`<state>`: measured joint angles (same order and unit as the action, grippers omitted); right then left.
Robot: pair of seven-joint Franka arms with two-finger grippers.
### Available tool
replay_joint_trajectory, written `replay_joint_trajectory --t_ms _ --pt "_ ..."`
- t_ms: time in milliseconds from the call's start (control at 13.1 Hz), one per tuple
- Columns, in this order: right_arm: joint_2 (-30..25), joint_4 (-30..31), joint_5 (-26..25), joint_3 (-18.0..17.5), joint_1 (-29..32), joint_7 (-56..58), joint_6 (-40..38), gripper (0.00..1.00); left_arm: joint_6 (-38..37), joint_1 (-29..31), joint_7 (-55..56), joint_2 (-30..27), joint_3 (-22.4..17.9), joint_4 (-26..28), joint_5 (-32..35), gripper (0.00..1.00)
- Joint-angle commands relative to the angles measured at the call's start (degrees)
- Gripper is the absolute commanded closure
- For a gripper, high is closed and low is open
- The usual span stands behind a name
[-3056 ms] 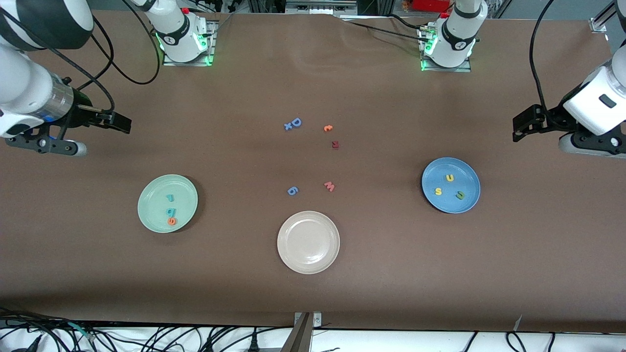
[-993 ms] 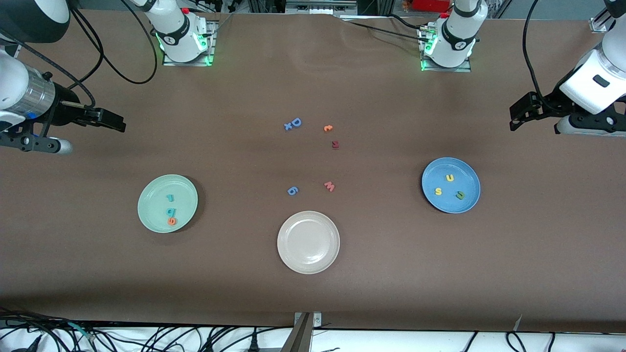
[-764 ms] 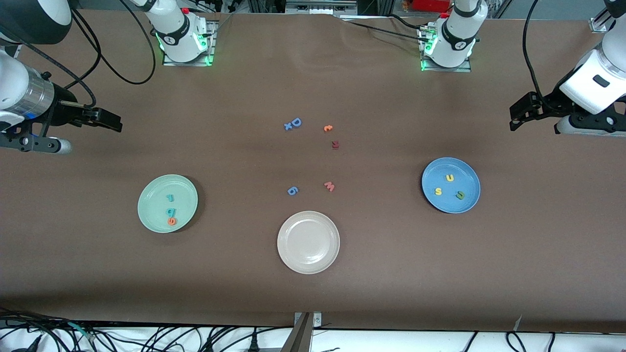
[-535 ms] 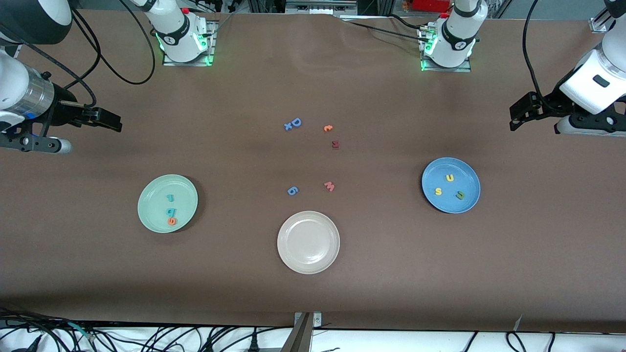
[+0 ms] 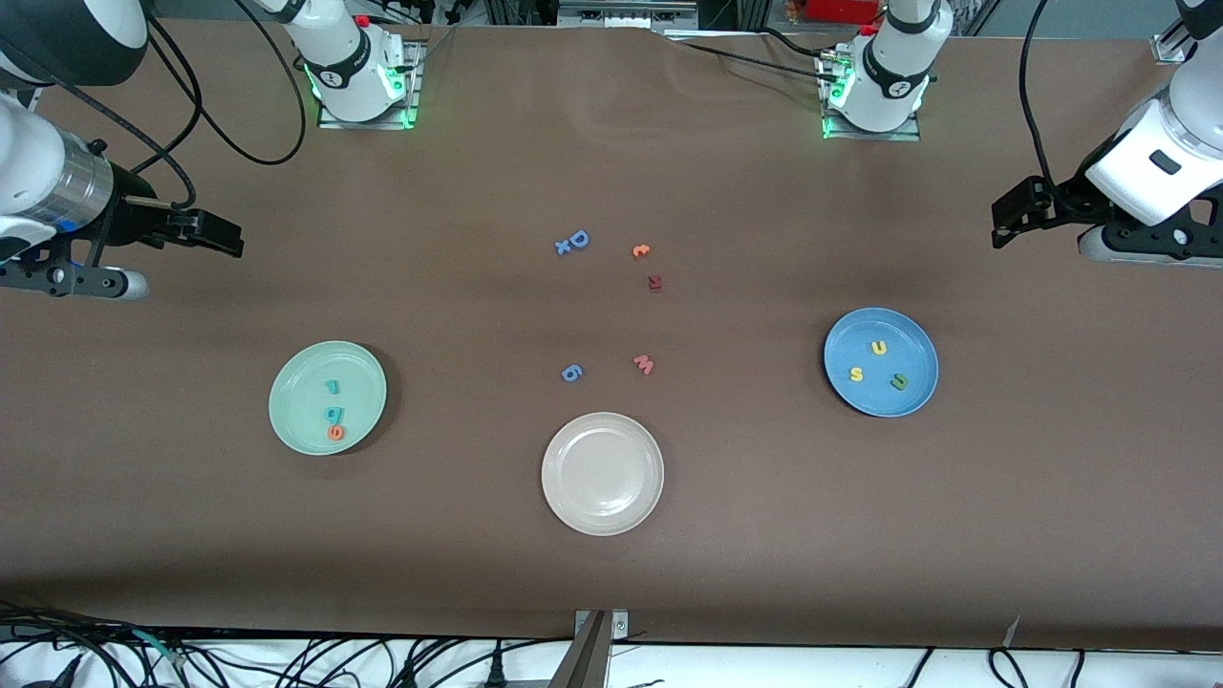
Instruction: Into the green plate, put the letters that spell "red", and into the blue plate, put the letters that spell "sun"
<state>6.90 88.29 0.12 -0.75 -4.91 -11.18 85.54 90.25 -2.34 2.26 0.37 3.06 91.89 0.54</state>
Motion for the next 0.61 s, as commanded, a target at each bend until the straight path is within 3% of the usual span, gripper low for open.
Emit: replay_joint_trajectory --t_ms 0,535 --pt "0.05 -1.01 -0.56 0.22 -0.62 0.45 -0.55 0.00 -0.78 -0.56 0.29 -0.19 -0.60 0.04 -0.98 0.00" --pt "0.05 -1.01 -0.56 0.48 -0.54 0.81 -0.64 0.00 -1.13 -0.91 0.64 -0.19 -0.51 0.13 -0.98 0.00"
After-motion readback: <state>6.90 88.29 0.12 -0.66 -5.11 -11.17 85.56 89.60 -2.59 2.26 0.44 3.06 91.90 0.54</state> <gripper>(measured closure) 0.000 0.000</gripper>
